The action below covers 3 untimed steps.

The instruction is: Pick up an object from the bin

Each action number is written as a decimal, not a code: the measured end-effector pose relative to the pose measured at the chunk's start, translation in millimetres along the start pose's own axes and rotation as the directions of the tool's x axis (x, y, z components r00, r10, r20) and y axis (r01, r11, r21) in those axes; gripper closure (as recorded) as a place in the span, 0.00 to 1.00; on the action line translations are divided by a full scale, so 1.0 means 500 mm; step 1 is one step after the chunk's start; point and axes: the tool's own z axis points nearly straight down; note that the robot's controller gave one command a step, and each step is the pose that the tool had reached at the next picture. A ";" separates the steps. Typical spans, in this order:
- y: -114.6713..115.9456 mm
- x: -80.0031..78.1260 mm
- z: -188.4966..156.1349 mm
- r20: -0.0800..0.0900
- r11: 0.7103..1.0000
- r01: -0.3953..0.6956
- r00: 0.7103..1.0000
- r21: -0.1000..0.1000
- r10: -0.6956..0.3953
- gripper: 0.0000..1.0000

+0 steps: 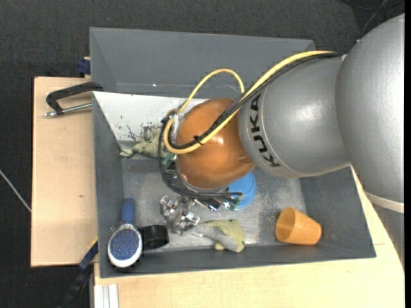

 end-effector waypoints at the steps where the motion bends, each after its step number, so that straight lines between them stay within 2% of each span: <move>1: 0.003 -0.002 0.001 0.001 1.000 0.002 1.000 -0.002 -0.002 0.00; 2: 0.011 -0.081 0.066 -0.004 0.986 0.168 0.986 0.005 -0.168 0.00; 3: 0.048 -0.063 0.058 0.002 0.903 0.430 0.903 0.009 -0.430 0.00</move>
Offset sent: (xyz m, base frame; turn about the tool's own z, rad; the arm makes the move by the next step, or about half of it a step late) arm 0.0000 0.0000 0.0000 0.0000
